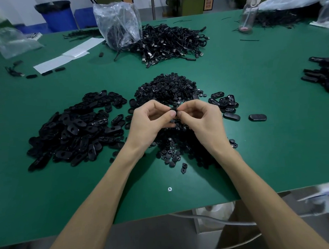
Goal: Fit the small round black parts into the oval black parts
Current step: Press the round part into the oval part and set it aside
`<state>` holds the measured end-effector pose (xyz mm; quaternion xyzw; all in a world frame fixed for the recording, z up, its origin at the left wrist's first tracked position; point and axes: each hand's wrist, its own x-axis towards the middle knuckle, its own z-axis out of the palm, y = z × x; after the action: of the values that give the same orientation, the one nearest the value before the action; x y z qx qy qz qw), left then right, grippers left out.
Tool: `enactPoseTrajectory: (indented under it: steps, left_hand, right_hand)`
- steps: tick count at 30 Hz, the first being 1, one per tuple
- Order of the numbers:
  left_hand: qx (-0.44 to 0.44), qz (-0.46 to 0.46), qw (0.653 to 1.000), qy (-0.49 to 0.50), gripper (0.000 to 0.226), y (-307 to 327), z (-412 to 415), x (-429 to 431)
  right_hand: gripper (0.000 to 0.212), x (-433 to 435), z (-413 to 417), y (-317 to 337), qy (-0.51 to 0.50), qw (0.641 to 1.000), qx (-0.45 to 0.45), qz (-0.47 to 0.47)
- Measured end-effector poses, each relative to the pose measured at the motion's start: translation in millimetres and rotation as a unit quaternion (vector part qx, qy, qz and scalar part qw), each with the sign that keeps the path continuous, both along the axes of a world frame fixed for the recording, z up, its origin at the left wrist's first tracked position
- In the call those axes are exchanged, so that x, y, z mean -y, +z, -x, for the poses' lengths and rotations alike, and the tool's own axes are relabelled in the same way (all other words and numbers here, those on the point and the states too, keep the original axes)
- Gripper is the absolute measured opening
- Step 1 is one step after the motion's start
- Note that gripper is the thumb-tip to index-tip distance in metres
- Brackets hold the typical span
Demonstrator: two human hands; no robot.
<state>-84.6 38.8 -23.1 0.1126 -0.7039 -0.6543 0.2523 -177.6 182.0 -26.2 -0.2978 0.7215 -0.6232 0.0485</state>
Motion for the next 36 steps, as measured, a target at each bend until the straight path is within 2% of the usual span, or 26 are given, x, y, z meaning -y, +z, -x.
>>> enactPoseTrajectory:
  steps: [5, 10, 14, 20, 23, 27, 32, 36]
  left_hand:
    - [0.015, 0.031, 0.999, 0.026, 0.013, -4.0, 1.8, 0.6]
    - [0.008, 0.013, 0.999, 0.03, 0.016, -6.0, 2.9, -2.2]
    - [-0.009, -0.03, 0.999, 0.017, 0.014, -4.7, 2.1, -5.8]
    - [-0.024, -0.142, 0.989, -0.018, 0.02, -0.4, 0.3, -3.5]
    - [-0.01, -0.14, 0.989, -0.056, 0.016, 0.1, -0.8, 0.3]
    - [-0.001, -0.129, 0.99, -0.061, 0.018, 0.0, -0.7, 1.7]
    - [0.018, -0.033, 0.999, -0.033, 0.019, -1.3, -1.1, 2.8]
    - [0.019, -0.016, 0.999, -0.047, 0.019, 0.7, -2.7, 6.8]
  right_hand:
    - [0.008, 1.3, -2.5, -0.7, -0.01, 0.999, -0.042, -0.021]
    - [0.008, 1.9, -2.6, -0.4, -0.019, 0.997, -0.065, -0.023]
    - [0.009, 0.2, -3.9, 2.5, -0.021, 0.995, -0.095, -0.013]
    - [0.007, 0.9, -7.6, 5.0, -0.006, 0.995, -0.098, -0.01]
    - [0.009, 1.3, -6.4, 4.2, 0.007, 0.997, -0.071, 0.001]
    - [0.02, 1.0, -2.5, 3.5, 0.043, 0.995, 0.059, 0.061]
    - [0.01, 1.0, 0.1, 0.3, 0.045, 0.994, 0.083, 0.061]
    - [0.009, 0.1, 0.4, 0.7, 0.052, 0.991, 0.103, 0.066]
